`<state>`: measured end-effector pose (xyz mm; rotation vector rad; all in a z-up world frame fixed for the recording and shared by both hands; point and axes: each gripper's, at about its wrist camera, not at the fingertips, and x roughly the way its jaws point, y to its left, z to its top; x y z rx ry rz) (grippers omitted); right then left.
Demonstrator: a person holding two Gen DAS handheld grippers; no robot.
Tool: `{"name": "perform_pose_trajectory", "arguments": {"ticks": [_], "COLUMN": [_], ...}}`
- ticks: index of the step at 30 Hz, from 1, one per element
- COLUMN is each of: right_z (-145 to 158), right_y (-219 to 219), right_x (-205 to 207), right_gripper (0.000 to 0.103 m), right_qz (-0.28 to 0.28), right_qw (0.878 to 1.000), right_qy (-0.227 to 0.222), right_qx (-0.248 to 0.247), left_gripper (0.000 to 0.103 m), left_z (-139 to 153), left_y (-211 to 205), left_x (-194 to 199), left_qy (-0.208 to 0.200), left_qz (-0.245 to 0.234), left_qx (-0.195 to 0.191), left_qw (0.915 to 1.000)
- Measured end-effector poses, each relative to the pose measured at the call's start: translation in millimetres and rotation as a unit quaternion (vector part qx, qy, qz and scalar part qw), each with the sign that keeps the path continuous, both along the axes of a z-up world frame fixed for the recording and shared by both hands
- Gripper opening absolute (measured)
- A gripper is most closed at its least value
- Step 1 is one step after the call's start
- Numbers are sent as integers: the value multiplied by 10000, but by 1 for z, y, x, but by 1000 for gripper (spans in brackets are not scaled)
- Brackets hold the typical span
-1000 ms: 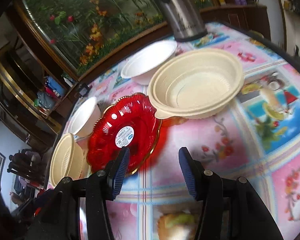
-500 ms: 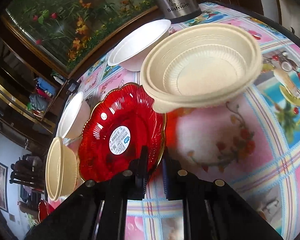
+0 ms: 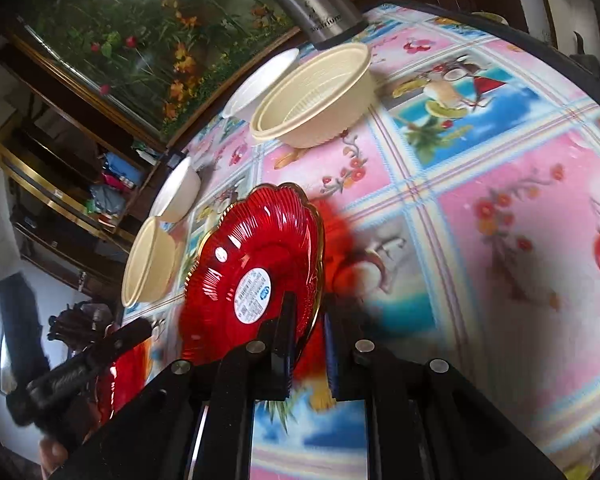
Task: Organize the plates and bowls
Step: 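Grasp the small labeled red plate rim with the right tool, then carry the small red plate onto the large red plate held by left tool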
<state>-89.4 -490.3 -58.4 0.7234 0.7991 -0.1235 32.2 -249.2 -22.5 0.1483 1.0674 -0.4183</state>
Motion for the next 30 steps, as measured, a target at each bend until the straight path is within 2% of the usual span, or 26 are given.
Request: {"name": "perform_pose_trajectory", "arguments": {"ticks": [5, 8, 13, 16, 17, 20, 24, 25, 27, 28, 30], "right_z": [8, 6, -1, -1, -1, -3, -5, -5, -5, -5, -7], "right_y": [6, 10, 8, 4, 3, 0, -3, -3, -3, -3, -2], "right_x": [-9, -11, -13, -15, -16, -15, -13, -13, -11, -11, -9], "right_gripper": [14, 17, 17, 27, 32, 38, 39, 39, 39, 39, 34], "right_qz": [38, 91, 64, 14, -4, -56, -111, -131, -177, -186, -235], "right_qw": [9989, 9985, 9990, 9993, 9994, 9996, 9998, 9997, 9996, 9996, 9995], "right_qy": [-74, -59, -13, -9, -13, -10, -40, -51, -73, -80, -70], "right_qx": [-471, -544, -448, -364, -355, -288, -177, -176, -210, -210, -212], "left_gripper": [83, 83, 83, 83, 83, 83, 82, 80, 65, 61, 40], "left_z": [1, -6, -25, -35, -33, -32, -29, -29, -26, -26, -27], "left_y": [-6, -15, -29, -35, -36, -40, -39, -39, -38, -39, -40], "left_x": [-3, -2, 2, 8, 9, 12, 13, 13, 10, 10, 10], "left_qy": [-41, 69, 537, 907, 847, 1019, 981, 957, 826, 804, 826], "left_qz": [-37, -112, -336, -383, -375, -449, -332, -322, -320, -346, -416], "left_qx": [-1, 97, 117, 83, 72, -125, -273, -309, -323, -301, -260], "left_qw": [10000, 9999, 9979, 9951, 9957, 9937, 9942, 9944, 9955, 9957, 9954]}}
